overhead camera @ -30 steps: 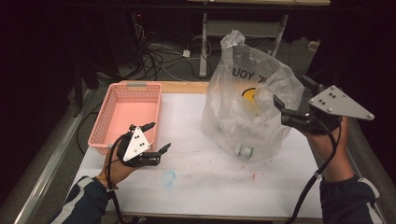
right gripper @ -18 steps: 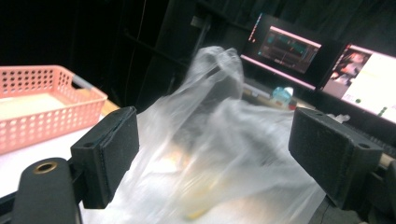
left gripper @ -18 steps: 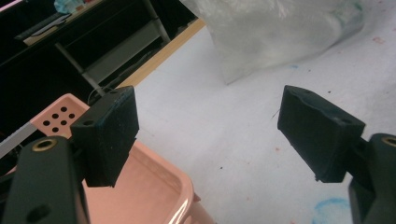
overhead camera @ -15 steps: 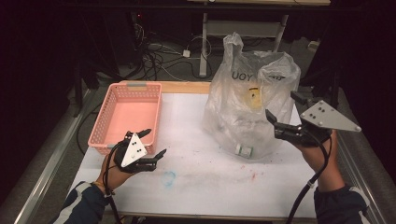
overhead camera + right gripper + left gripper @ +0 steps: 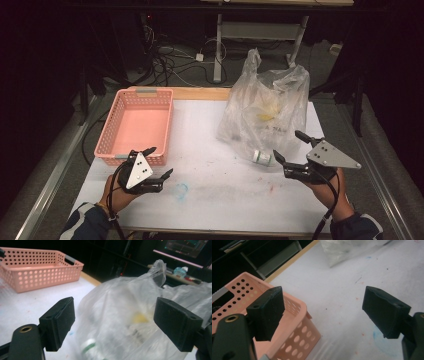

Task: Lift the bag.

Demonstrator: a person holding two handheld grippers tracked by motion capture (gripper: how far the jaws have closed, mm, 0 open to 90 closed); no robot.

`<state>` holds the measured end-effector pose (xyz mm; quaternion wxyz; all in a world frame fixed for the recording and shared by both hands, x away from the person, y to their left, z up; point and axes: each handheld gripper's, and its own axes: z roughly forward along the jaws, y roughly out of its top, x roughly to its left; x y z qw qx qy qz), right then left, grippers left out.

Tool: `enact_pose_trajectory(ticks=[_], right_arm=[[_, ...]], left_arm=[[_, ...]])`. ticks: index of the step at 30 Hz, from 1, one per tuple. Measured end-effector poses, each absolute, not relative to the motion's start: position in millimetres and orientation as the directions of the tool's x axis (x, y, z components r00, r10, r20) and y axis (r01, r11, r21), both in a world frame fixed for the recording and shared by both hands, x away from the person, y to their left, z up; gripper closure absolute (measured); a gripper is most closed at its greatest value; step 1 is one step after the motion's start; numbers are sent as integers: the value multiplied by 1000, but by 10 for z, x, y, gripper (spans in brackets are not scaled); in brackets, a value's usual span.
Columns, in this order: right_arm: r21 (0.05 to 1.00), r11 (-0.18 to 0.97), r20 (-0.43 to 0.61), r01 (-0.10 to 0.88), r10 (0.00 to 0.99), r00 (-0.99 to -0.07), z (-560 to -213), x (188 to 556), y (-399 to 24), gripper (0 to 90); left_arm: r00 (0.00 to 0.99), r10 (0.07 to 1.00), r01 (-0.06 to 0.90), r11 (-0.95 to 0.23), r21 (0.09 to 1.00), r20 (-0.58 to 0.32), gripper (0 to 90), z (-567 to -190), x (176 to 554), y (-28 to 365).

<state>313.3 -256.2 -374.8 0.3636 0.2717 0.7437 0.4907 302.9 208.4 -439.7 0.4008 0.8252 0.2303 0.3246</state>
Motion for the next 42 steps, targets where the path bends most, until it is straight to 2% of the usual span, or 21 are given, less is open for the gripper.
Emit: enact_pose_trajectory(ticks=[5,17,22,42], right_arm=[[938,340,-236,65,766,-598,-3945,3077,-2588,180],[895,430,-267,118,729,-631,-4464,2982,-2558,190],[898,431,-277,94,716,-640,-4513,2944,-2541,206],[887,451,-281,99,698,-658,-4520,2939,-2492,195]], left_arm=[[686,641,136,-579,804,345,175,-4462,2971,2111],[696,646,164,-569,806,314,175,-4524,2962,2126],[699,639,159,-577,801,322,175,-4530,2956,2124],[705,629,150,-583,798,327,175,-4520,2947,2120]])
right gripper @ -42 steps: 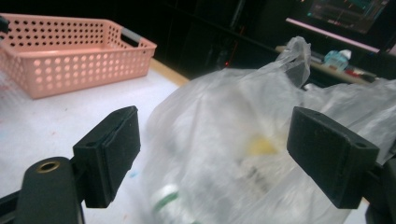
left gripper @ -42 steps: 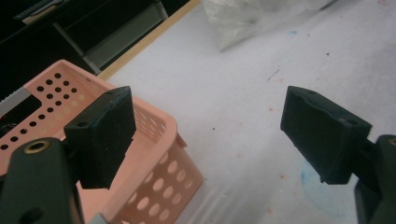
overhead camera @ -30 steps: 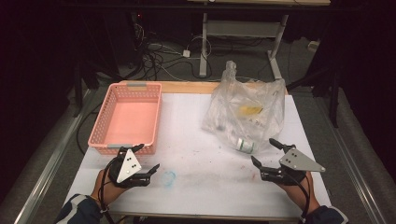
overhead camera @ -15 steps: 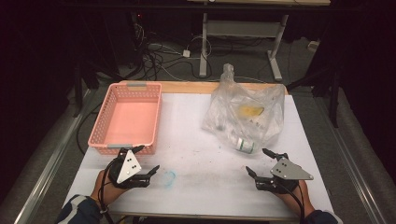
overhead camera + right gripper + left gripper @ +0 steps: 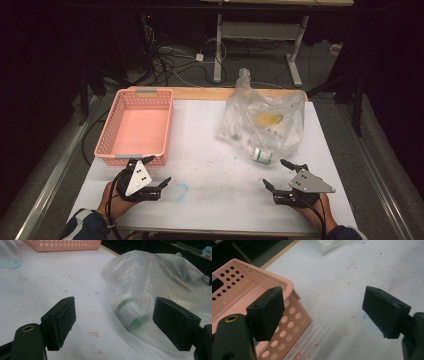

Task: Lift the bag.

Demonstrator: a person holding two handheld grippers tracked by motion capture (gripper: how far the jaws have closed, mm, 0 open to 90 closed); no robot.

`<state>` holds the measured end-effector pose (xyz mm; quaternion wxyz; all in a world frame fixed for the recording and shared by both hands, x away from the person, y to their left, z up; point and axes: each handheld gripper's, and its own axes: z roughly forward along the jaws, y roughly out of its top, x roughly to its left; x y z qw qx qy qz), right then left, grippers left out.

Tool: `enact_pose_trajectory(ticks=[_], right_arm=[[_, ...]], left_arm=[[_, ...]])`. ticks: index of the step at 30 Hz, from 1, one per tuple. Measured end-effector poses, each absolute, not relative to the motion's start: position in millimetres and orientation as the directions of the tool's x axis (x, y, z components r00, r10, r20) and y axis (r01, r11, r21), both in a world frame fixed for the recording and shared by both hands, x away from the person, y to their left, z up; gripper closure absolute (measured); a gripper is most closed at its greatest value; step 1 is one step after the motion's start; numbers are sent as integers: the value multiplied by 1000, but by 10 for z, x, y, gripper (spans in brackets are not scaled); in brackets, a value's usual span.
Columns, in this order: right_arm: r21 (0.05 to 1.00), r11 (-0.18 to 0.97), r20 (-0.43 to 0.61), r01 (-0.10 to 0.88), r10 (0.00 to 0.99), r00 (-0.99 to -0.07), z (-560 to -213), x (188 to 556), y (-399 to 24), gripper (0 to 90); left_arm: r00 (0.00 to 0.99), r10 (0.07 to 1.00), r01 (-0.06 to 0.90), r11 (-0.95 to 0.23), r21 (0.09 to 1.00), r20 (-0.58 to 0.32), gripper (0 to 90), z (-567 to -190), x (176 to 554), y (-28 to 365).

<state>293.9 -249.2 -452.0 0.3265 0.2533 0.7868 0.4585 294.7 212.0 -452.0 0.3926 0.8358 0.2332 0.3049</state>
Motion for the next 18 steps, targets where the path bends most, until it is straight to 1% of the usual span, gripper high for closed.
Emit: enact_pose_trajectory(ticks=[18], right_arm=[[878,468,-295,96,690,-661,-4518,2949,-2488,200]], left_arm=[[709,622,149,-592,792,331,175,-4524,2962,2090]])
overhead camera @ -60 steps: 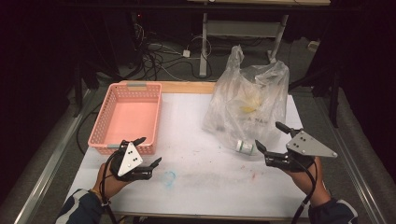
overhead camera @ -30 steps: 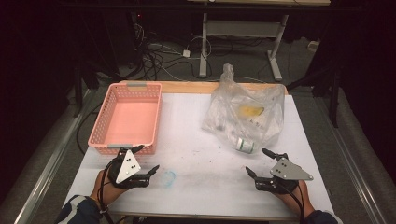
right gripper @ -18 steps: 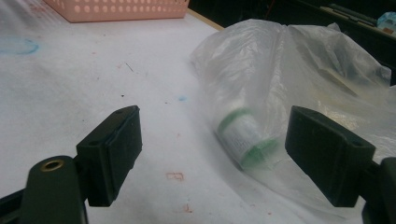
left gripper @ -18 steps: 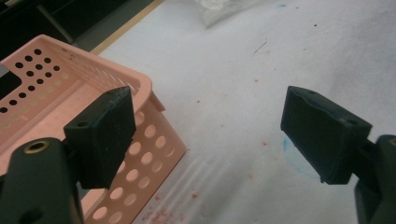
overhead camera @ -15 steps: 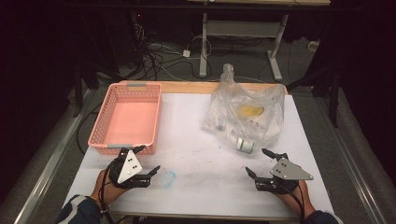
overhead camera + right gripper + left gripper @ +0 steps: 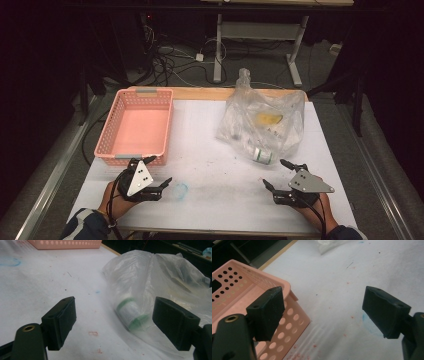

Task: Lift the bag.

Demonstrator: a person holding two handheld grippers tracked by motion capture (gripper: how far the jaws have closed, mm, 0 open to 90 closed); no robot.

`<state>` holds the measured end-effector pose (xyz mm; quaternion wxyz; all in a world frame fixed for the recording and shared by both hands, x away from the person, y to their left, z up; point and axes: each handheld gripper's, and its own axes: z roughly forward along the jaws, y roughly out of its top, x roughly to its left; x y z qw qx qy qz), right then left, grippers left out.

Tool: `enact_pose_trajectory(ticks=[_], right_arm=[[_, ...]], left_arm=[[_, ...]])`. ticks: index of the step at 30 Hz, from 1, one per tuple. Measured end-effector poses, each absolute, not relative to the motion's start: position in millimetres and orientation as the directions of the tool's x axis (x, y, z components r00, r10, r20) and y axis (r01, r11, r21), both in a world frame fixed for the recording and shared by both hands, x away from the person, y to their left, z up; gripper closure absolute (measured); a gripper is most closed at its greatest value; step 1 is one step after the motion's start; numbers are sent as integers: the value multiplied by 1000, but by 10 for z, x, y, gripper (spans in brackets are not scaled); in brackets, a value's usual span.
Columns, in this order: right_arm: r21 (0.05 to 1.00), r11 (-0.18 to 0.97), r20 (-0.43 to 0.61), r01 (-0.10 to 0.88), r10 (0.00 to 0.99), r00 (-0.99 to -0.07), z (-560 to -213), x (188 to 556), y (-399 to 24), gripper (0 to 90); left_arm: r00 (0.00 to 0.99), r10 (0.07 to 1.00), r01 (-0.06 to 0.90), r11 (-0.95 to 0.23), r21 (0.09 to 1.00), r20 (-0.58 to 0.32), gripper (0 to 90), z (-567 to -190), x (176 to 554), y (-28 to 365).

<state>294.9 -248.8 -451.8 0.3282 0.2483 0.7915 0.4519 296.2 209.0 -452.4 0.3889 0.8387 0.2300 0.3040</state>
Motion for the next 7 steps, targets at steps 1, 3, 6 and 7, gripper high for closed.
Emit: enact_pose_trajectory(ticks=[1,3,6,7], right_arm=[[880,466,-293,98,691,-660,-4517,2950,-2492,200],[880,465,-292,98,693,-659,-4514,2952,-2499,200],[880,465,-291,101,694,-659,-4513,2958,-2507,200],[882,460,-288,99,694,-660,-4515,2962,-2507,200]], left_arm=[[710,621,150,-594,791,332,175,-4525,2966,2088],[711,622,153,-593,791,329,175,-4530,2977,2079],[713,620,155,-594,789,327,175,-4533,2991,2068],[714,619,155,-597,787,329,175,-4533,2994,2064]])
